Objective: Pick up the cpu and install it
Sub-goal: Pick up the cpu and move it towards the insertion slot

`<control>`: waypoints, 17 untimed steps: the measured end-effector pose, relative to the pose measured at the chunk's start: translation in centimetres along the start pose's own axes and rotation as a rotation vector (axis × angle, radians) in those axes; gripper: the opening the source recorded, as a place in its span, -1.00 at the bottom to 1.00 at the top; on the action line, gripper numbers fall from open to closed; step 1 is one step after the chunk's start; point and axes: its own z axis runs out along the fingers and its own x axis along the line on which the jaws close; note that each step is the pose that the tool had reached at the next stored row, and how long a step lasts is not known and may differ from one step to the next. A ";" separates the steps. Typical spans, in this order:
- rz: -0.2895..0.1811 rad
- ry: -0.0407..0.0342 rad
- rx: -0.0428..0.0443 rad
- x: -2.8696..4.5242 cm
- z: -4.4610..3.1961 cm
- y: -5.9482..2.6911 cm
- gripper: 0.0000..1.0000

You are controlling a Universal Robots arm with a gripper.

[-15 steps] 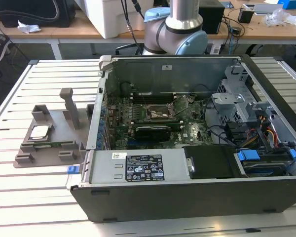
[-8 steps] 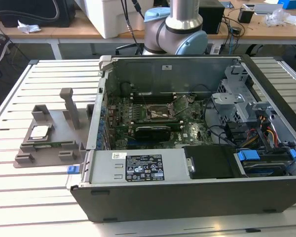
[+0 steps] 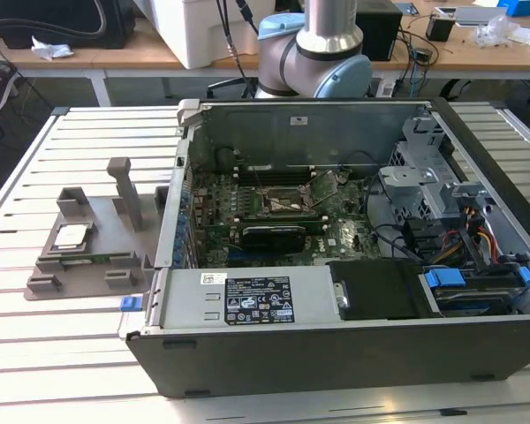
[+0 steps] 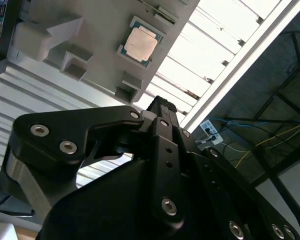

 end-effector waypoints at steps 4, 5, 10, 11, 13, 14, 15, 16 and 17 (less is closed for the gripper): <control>-0.002 0.0000 0.0000 0.00 0.00 0.00 -0.29; -0.002 0.0000 0.0000 0.00 0.00 0.00 -0.17; -0.005 0.0002 0.0001 0.00 0.00 0.00 0.44; -0.005 0.0001 0.0000 0.00 0.00 0.00 0.44; -0.006 0.0010 0.0106 -0.04 0.13 0.05 0.44; -0.007 0.0016 0.0106 -0.11 0.48 0.09 0.44; -0.007 0.0024 0.0107 -0.23 0.89 0.19 0.44; -0.008 0.0027 0.0105 -0.30 1.21 0.22 0.44; -0.008 0.0030 0.0105 -0.31 1.38 0.22 0.44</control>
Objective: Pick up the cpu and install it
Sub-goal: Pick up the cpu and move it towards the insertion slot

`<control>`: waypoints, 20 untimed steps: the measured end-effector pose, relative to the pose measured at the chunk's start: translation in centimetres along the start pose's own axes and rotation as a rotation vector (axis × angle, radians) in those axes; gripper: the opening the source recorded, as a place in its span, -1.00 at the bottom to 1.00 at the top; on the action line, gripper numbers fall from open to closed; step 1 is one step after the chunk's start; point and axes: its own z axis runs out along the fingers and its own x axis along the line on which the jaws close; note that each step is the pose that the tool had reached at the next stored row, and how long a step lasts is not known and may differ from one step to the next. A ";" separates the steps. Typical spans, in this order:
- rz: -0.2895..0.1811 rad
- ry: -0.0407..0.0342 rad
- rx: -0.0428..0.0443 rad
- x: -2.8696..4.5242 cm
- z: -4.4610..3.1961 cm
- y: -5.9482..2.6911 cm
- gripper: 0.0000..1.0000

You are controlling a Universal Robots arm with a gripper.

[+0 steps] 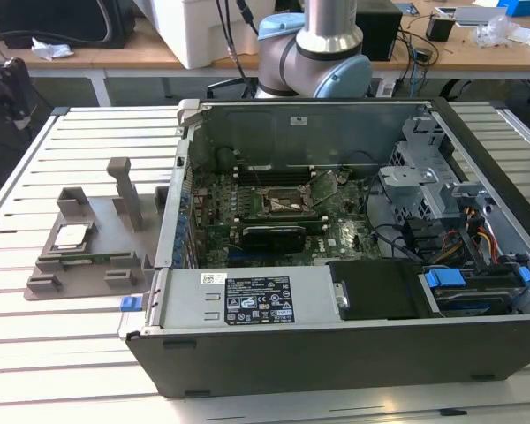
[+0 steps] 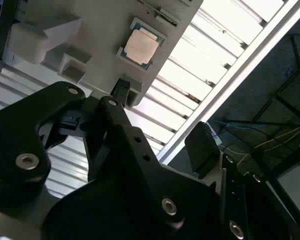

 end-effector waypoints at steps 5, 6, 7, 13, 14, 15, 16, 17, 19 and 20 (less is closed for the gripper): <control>0.000 0.0010 -0.0001 -0.03 1.24 -0.01 0.44; 0.000 0.0011 -0.0001 -0.03 1.43 -0.02 0.44; 0.000 0.0014 -0.0001 -0.03 1.64 -0.02 0.44; 0.000 0.0025 -0.0001 -0.06 3.03 -0.04 0.44; 0.000 0.0028 -0.0001 -0.07 3.47 -0.05 0.44; 0.000 0.0030 -0.0001 -0.07 3.86 -0.06 0.44; 0.000 0.0035 -0.0001 -0.08 4.19 -0.07 0.44; 0.000 0.0040 -0.0001 -0.09 4.66 -0.07 0.44; 0.000 0.0045 -0.0002 -0.10 5.32 -0.08 0.44; 0.000 0.0049 -0.0002 -0.11 5.52 -0.09 0.44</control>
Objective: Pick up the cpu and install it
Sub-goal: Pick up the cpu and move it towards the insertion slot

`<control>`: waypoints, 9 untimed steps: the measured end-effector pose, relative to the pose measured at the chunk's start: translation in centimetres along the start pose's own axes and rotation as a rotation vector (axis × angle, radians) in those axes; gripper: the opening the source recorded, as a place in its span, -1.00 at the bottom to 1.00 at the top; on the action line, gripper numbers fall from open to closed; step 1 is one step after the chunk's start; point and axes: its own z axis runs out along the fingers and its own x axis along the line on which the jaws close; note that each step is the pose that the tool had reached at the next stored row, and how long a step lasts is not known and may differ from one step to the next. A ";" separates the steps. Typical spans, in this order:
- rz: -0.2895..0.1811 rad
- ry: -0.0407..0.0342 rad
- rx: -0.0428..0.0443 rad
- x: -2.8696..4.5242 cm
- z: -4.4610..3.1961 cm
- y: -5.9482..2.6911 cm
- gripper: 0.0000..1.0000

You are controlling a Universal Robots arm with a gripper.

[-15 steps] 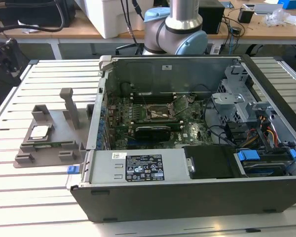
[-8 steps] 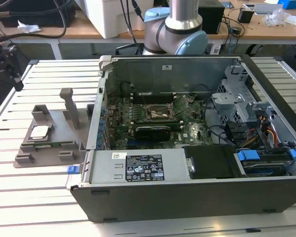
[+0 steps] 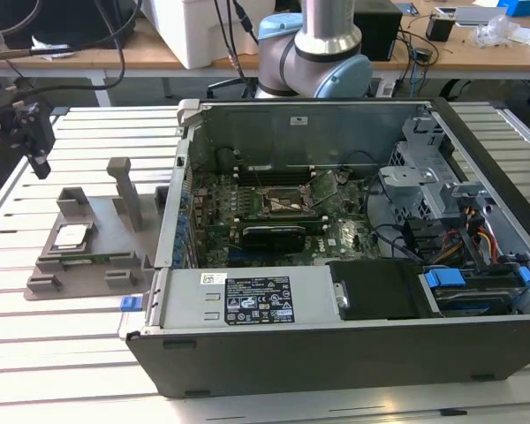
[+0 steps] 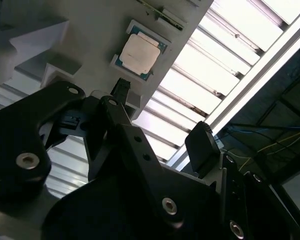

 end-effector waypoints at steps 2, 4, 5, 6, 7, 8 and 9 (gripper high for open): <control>0.000 0.0004 0.0000 -0.01 0.65 -0.01 0.44; 0.000 0.0006 0.0000 -0.02 1.01 -0.02 0.44; 0.000 0.0005 0.0000 -0.03 1.20 -0.02 0.44; 0.000 0.0006 -0.0001 -0.03 1.42 -0.02 0.44; 0.000 0.0009 0.0000 -0.04 1.85 -0.03 0.44; 0.000 0.0011 -0.0001 -0.05 2.19 -0.04 0.44; 0.000 0.0012 -0.0001 -0.06 2.42 -0.04 0.44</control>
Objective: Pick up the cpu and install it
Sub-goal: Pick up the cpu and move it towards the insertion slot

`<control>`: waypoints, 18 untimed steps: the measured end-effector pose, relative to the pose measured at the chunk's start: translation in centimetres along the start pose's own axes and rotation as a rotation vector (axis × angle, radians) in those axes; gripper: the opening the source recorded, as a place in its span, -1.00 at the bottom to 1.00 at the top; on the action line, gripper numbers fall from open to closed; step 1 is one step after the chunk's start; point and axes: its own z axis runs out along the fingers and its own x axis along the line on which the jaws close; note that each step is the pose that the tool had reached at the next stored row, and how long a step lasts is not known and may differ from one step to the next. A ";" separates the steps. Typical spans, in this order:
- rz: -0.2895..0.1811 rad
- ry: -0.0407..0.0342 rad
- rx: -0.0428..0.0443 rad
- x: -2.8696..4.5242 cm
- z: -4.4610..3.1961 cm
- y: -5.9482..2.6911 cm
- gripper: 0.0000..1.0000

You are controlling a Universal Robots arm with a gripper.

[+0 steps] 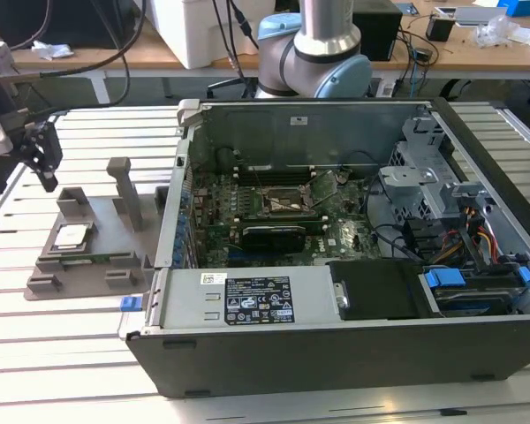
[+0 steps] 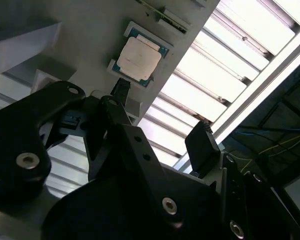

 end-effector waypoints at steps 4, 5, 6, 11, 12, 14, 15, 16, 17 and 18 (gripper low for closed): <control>0.000 0.0003 0.0000 -0.02 0.88 -0.02 0.44; 0.000 0.0005 0.0000 -0.04 1.43 -0.03 0.44; 0.000 0.0005 0.0000 -0.05 1.71 -0.03 0.44; 0.000 0.0008 0.0000 -0.08 3.03 -0.06 0.44; 0.000 0.0008 0.0000 -0.08 3.25 -0.06 0.44; 0.000 0.0008 -0.0001 -0.09 3.59 -0.07 0.44; 0.000 0.0008 0.0000 -0.10 3.74 -0.07 0.44; 0.000 0.0008 -0.0001 -0.11 4.09 -0.07 0.44; 0.000 0.0008 -0.0001 -0.11 4.37 -0.08 0.44; 0.000 0.0009 0.0000 -0.12 4.55 -0.08 0.44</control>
